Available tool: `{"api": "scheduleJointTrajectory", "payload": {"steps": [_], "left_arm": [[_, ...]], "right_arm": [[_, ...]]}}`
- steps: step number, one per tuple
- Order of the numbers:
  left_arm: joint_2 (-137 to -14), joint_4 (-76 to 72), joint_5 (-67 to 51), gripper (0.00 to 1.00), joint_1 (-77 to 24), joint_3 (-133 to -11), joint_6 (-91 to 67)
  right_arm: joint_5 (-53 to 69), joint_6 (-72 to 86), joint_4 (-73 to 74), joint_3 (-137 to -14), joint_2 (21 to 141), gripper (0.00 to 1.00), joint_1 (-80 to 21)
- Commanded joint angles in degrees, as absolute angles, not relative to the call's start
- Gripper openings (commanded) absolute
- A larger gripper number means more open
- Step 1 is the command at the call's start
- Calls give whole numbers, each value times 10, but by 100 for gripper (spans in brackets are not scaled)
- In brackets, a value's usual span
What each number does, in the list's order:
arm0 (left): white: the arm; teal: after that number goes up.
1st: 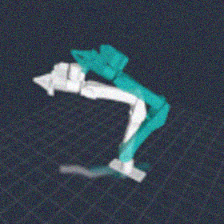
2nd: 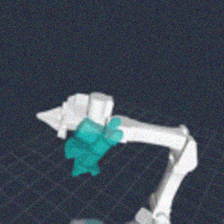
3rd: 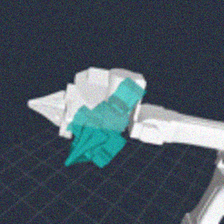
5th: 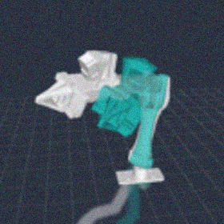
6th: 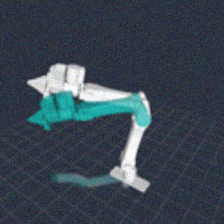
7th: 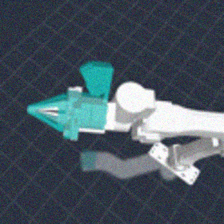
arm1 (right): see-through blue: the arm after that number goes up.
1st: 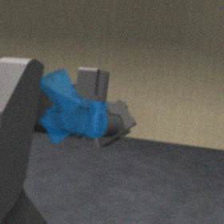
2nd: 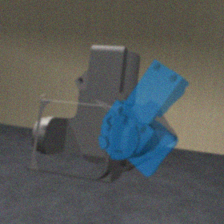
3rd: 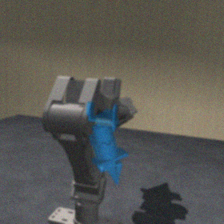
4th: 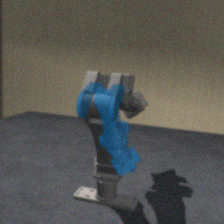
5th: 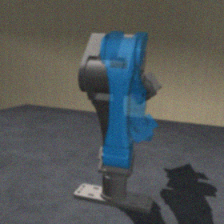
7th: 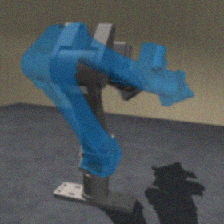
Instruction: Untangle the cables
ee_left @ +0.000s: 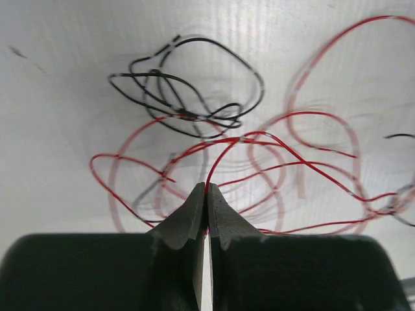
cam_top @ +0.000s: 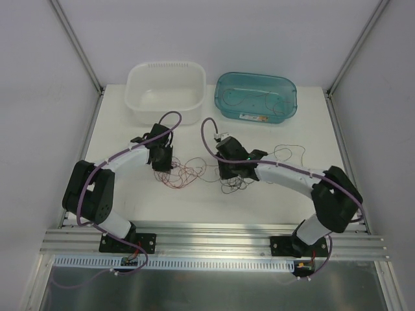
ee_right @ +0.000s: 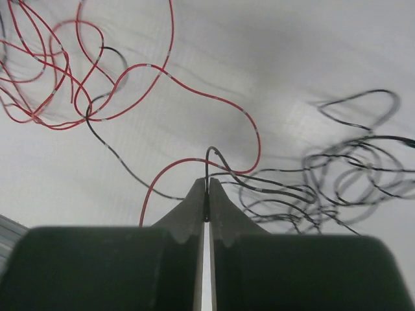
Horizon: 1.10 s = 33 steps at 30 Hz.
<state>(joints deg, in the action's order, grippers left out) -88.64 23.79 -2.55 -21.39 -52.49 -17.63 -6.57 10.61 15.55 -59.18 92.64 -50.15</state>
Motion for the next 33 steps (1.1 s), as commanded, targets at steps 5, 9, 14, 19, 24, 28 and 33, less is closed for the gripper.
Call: {"api": "scheduleJointTrajectory", "payload": {"steps": [5,9,14,19,24,28,33], "left_arm": [[-881,281,76,0,-214,-552,-142],[-897,293,93,0,-210,-558,-138],[-901,307,126,0,-203,-562,-137],[-882,311,133,0,-182,-561,-140],[-840,306,67,0,-178,-556,-143],[-789,280,21,0,-199,-532,-140],[-737,222,-29,0,-253,-507,-148]], "right_arm": [[-105,57,272,-547,707,1,-375],[-98,29,324,-560,604,1,-294],[-86,4,388,-602,544,1,-233],[-63,4,402,-607,526,1,-202],[-11,8,397,-584,572,3,-200],[23,25,368,-549,604,5,-200],[75,23,361,-547,641,43,-217]]}}
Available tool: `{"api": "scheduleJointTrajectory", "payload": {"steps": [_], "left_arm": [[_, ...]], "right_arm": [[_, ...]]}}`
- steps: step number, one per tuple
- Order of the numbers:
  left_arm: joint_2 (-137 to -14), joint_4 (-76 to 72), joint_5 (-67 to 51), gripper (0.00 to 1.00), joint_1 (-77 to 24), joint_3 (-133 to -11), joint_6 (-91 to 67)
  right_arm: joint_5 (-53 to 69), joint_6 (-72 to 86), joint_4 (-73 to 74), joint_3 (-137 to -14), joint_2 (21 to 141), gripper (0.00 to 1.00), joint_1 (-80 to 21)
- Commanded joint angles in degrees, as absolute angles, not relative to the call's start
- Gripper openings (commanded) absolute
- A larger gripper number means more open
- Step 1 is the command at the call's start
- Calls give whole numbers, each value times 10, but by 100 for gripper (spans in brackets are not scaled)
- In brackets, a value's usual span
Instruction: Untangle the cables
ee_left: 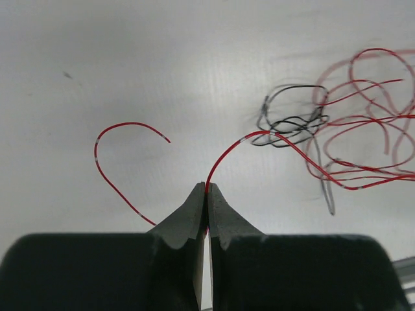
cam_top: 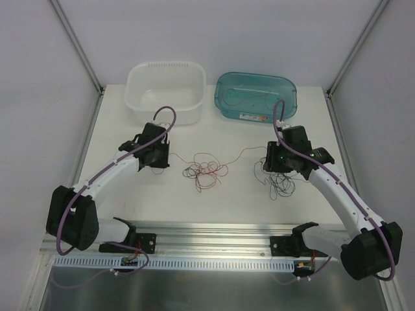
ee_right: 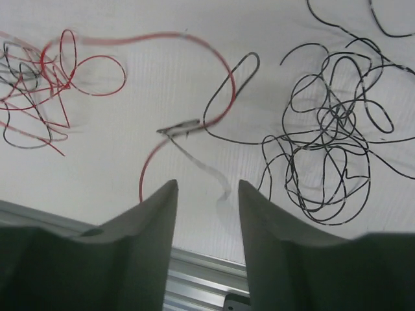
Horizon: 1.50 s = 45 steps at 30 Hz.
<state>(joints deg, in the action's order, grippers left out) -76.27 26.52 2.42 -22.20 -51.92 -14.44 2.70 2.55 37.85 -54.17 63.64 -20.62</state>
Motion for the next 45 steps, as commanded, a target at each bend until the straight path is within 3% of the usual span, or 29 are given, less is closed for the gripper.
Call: {"api": "scheduleJointTrajectory", "payload": {"steps": [1,3,12,14,20,21,22,24,26,28,31,35,45], "left_arm": [[-736,215,-27,0,-263,-510,-149],[-744,203,-17,0,-286,-522,-142],[-852,197,16,2,-474,-691,-88],[-870,196,16,20,-495,-706,-85],[-851,196,104,57,-514,-663,-133],[-840,195,121,72,-514,-654,-151],[-829,196,150,79,-512,-637,-160],[-796,194,160,92,-507,-621,-178],[-770,194,162,96,-495,-599,-184],[-758,193,163,95,-482,-576,-188],[-745,193,134,83,-430,-544,-200],[-744,192,91,80,-370,-518,-192],[-802,154,64,65,-345,-485,-178]], "right_arm": [[74,20,360,-547,640,49,-225],[63,18,354,-548,635,58,-250],[43,29,324,-523,570,64,-286],[37,30,316,-511,555,66,-286],[41,26,297,-486,510,72,-288],[43,25,294,-484,508,72,-289],[45,25,290,-482,505,71,-290],[56,19,281,-476,505,72,-293],[64,20,275,-472,512,72,-298],[72,22,263,-468,523,72,-302],[87,33,236,-460,534,71,-322],[91,44,199,-456,583,72,-371],[104,74,115,-474,705,70,-435]]}}
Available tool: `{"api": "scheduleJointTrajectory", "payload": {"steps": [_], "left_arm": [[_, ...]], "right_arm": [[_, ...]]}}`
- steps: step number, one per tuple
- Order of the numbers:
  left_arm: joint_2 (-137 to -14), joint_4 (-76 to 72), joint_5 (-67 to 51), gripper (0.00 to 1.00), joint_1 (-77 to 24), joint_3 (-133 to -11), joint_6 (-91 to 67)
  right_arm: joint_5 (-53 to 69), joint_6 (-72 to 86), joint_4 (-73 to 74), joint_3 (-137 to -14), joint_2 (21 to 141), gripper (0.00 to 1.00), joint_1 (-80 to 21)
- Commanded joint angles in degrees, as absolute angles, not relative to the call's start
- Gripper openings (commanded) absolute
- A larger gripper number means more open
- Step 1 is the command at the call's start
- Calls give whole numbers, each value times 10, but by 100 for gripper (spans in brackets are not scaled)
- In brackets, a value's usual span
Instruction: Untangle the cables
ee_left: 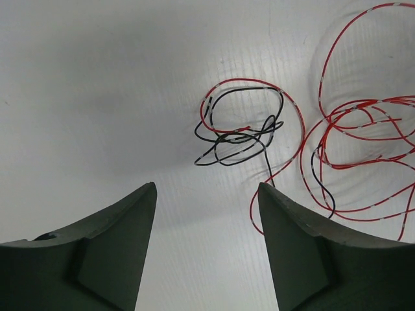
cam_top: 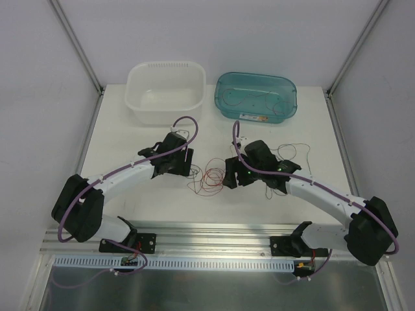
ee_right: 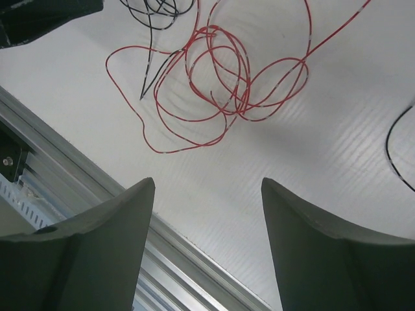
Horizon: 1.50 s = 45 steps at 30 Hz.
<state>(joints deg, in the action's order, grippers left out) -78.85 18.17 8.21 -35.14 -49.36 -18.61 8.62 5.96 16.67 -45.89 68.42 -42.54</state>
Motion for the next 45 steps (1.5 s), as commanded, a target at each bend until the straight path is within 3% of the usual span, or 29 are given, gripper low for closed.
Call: {"api": "scheduleJointTrajectory", "payload": {"steps": [1,8,9,15,16,18,21,24,27,28,30,40,45], "left_arm": [[-811,147,65,63,-344,-484,-176],[-860,123,70,47,-337,-489,-152],[-869,120,72,39,-335,-492,-149],[-893,106,62,17,-335,-498,-139],[-895,106,61,8,-335,-497,-140],[-889,106,57,0,-336,-493,-142],[-858,106,67,0,-335,-483,-142],[-796,119,80,0,-335,-477,-141],[-724,162,92,0,-335,-493,-134],[-707,177,105,0,-335,-501,-127],[-661,230,118,0,-332,-533,-119],[-511,351,179,0,-315,-681,-64],[-484,373,377,0,-295,-700,-8]], "right_arm": [[105,75,110,-475,714,70,-439],[127,95,66,-487,780,70,-446],[129,97,61,-488,787,70,-447],[134,120,25,-499,855,69,-450],[134,125,21,-501,863,69,-450],[127,132,13,-504,881,68,-449],[92,141,25,-509,894,60,-448],[55,155,44,-505,896,46,-437],[40,173,54,-494,898,27,-412],[35,178,60,-492,900,14,-399],[30,186,66,-483,900,1,-381],[-28,182,127,-461,845,1,-332],[-35,190,150,-432,796,1,-276]]}}
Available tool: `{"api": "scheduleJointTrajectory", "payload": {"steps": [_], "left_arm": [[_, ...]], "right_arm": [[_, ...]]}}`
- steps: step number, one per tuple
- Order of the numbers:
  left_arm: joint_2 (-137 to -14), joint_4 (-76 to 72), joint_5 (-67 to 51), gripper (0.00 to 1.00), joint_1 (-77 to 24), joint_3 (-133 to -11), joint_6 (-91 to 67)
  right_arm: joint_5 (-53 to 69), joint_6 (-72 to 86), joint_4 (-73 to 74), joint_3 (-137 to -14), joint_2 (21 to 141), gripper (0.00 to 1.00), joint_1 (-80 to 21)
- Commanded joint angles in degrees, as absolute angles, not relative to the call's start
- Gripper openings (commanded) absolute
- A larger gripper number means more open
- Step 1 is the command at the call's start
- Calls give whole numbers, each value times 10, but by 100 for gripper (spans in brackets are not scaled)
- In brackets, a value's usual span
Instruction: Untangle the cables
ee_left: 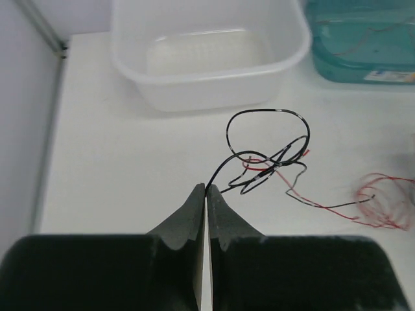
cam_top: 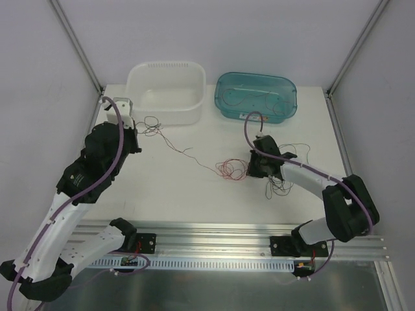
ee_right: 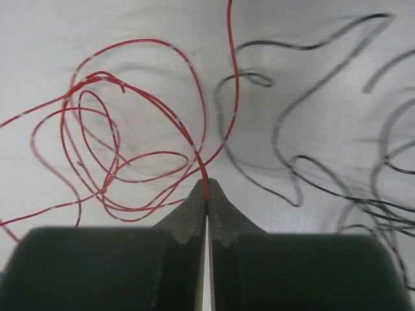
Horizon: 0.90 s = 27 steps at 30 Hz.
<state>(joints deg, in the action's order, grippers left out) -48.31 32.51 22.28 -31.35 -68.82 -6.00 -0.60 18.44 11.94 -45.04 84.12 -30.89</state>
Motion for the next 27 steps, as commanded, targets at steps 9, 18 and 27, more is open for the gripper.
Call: {"api": "scheduleJointTrajectory", "payload": {"steps": [9,18,27], "left_arm": [[-537,430,528,0,-123,-665,1],[-515,419,73,0,-109,-662,-97],[-499,380,-170,0,-111,-595,-160]], "right_arm": [[-36,147,192,-410,707,1,-182],[67,89,182,-465,690,37,-246],[72,40,190,-543,617,56,-400]]}}
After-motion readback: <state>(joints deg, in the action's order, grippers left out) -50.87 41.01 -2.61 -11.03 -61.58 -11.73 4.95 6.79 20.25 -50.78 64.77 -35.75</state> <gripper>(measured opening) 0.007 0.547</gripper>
